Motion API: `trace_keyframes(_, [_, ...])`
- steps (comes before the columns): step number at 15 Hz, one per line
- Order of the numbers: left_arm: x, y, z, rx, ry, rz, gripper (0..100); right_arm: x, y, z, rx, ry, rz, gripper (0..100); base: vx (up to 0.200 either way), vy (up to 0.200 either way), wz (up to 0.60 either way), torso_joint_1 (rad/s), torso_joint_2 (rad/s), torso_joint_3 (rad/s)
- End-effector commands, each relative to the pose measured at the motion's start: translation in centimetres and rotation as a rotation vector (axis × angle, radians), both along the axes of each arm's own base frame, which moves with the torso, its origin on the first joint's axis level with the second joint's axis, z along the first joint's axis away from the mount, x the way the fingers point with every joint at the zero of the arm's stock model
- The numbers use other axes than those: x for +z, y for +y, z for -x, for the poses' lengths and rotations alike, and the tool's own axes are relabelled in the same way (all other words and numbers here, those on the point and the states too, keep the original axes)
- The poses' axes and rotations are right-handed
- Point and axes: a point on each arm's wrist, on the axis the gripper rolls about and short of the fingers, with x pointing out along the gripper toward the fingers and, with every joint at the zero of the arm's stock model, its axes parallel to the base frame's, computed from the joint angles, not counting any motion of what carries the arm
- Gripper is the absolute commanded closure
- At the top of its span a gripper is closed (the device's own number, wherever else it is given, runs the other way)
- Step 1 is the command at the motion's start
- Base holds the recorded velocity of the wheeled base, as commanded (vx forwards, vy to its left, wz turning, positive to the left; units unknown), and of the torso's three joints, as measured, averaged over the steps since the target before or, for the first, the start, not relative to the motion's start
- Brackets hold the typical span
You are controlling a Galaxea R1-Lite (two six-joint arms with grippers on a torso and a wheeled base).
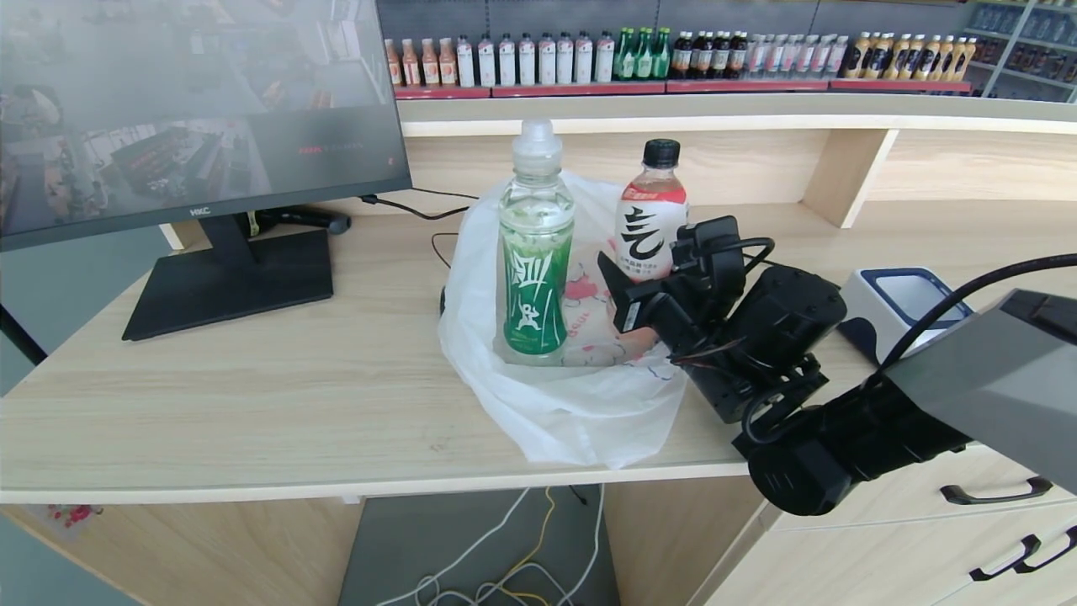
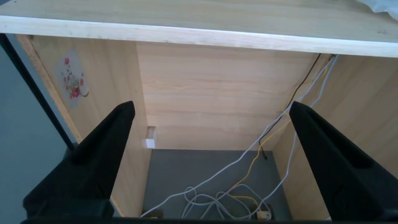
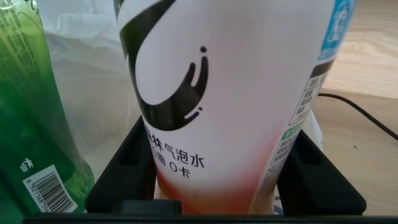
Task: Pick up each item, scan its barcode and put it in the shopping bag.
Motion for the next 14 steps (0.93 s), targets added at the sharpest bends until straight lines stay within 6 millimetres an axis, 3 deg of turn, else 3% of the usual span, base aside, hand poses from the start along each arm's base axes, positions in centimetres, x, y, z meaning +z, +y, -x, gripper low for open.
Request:
trace_keyframes(1, [0.0,0.0,0.0,0.0,0.0,0.0,0,-0.3,0.1,0.0,0.001,0.006,0.005,100,0.0,0.0,0.0,0.0,0.0,0.0])
trace_keyframes(3, [0.0,0.0,0.0,0.0,0.0,0.0,0,-0.2,0.1,0.0,-0.001,0.004,0.005,100,0.0,0.0,0.0,0.0,0.0,0.0])
trace_keyframes(4, [0.0,0.0,0.0,0.0,0.0,0.0,0,-0.1,0.0,0.0,-0.003,0.002,0.003,0,0.0,0.0,0.0,0.0,0.0,0.0])
trace_keyframes(14, [0.0,0.0,0.0,0.0,0.0,0.0,0,1.3,-0.9,1.5,0.006,-0.006,-0.024,0,0.0,0.0,0.0,0.0,0.0,0.0])
